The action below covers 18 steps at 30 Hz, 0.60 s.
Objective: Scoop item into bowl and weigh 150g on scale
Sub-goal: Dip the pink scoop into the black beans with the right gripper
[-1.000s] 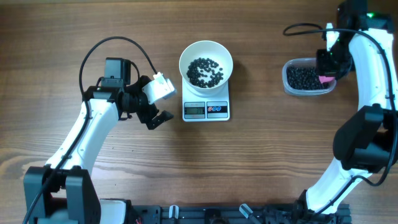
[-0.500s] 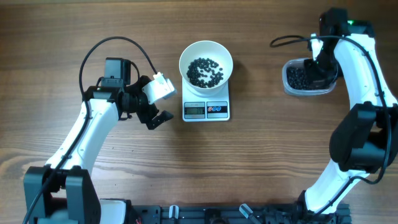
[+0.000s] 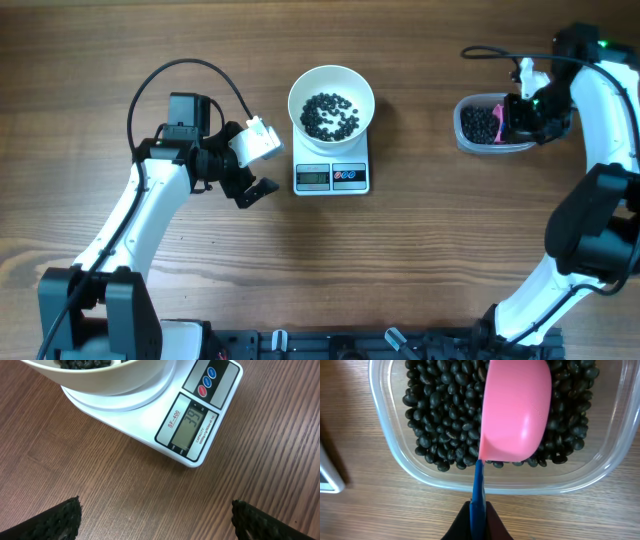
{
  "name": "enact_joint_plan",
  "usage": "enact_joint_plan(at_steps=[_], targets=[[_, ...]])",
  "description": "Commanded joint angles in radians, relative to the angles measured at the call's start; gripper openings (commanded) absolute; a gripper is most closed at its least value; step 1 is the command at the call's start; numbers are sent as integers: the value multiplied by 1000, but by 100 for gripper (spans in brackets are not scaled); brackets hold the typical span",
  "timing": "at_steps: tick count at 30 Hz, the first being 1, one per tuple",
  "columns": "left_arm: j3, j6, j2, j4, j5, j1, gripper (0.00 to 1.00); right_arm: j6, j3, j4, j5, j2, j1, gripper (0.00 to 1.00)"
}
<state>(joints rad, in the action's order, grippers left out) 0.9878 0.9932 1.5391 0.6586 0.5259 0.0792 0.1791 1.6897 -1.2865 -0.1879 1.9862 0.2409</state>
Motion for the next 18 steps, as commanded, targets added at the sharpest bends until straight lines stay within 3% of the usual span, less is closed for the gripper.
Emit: enact_joint_plan(at_steps=[1, 18], targets=[[-8, 10, 10, 0, 23, -5, 100, 62, -12, -11, -156, 19, 18, 4], [-8, 10, 10, 0, 23, -5, 100, 87, -44, 29, -182, 19, 48, 4]])
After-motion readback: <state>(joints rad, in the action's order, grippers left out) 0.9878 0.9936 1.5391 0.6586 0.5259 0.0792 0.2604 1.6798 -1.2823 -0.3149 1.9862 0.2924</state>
